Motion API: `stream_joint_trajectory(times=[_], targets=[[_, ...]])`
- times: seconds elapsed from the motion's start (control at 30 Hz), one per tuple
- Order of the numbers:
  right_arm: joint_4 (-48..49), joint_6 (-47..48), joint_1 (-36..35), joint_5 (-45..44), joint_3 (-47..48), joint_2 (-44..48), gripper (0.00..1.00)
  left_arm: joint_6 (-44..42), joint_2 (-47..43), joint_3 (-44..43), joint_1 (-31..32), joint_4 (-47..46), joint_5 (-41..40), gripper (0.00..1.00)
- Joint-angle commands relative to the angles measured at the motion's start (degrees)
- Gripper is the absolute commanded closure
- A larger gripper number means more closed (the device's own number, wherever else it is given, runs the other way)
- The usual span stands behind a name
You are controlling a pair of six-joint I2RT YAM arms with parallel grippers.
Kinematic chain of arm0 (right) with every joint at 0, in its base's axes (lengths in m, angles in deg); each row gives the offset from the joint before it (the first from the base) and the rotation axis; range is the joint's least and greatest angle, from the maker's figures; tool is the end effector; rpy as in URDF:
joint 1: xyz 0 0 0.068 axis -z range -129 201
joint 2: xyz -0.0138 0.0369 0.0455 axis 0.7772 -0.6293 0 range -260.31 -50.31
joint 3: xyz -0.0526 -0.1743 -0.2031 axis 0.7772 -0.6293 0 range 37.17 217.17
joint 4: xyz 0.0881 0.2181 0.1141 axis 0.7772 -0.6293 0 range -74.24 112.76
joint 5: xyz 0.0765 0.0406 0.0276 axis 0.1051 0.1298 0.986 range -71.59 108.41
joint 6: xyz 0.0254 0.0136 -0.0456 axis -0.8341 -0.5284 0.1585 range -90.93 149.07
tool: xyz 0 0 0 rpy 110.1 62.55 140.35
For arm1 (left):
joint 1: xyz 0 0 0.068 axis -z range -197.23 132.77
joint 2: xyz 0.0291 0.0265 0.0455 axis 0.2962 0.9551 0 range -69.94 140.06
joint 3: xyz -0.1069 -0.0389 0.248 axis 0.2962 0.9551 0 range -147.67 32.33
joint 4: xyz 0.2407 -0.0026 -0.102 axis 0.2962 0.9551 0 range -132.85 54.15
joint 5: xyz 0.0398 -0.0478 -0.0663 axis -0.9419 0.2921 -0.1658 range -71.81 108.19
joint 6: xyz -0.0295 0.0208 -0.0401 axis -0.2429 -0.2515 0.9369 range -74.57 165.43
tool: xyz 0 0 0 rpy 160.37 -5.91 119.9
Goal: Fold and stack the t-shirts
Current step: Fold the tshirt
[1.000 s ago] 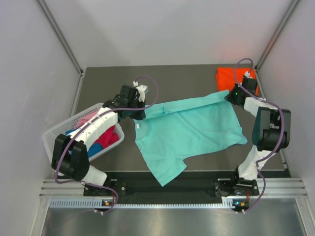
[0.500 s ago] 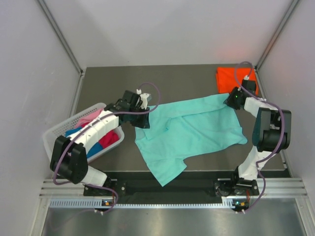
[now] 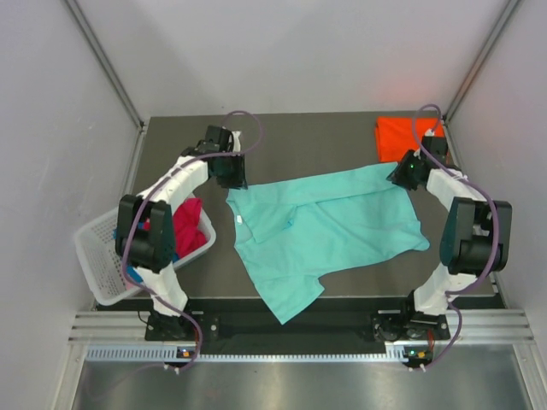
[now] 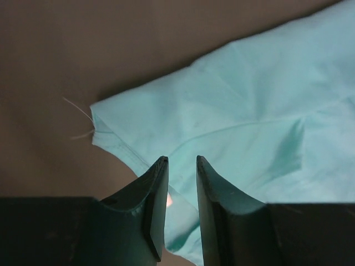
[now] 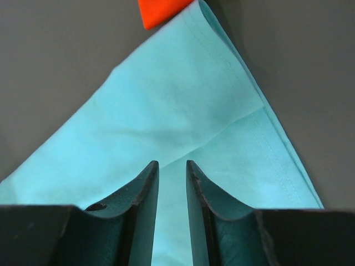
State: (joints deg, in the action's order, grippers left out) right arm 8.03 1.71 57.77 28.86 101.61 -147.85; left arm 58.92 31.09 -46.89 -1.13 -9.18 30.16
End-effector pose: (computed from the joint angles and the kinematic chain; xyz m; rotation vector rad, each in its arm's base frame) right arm 0.3640 -0.0366 0.2109 0.6287 2.3400 0.3850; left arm 0.3648 -0.1129 0.2476 0.1423 2.5702 -0.4650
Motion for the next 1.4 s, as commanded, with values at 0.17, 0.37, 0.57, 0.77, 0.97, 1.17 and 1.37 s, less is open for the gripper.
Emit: stream_joint_trajectory(times=[0.17,0.37,0.57,0.77,0.97,1.17,1.37], targets=[[2.94,-1.3,0.18,-2.46,-2.48,-1.42,0.72,2.76,9.16,-5.42,-0.1,-1.85,-5.44,0.68],[6.55,-2.7,2.81,-4.65,-6.43,-3.62,0.75,3.64,15.94,-7.7,-0.1,2.36,-15.1,0.76],[7.07,-3.32,5.36,-7.38,-7.14,-3.45,0.77,4.43,16.56,-8.14,-0.28,2.54,-19.09,0.77],[6.81,-4.89,5.45,-3.25,-5.56,-1.44,0.77,4.78,15.25,-11.92,-0.19,4.65,-17.07,0.78],[7.07,-9.02,5.36,-3.16,-4.5,0.42,0.71,3.65,7.87,-10.78,1.04,3.33,-12.07,0.75],[8.04,-12.72,5.28,-2.2,-1.79,-2.12,0.69,6.45,0.4,-1.4,2.97,-2.44,-2.58,0.74],[10.5,-15.18,5.28,-1.84,-0.55,-6.78,0.67,10.41,-0.4,11.1,3.85,-10.2,-0.72,0.72]])
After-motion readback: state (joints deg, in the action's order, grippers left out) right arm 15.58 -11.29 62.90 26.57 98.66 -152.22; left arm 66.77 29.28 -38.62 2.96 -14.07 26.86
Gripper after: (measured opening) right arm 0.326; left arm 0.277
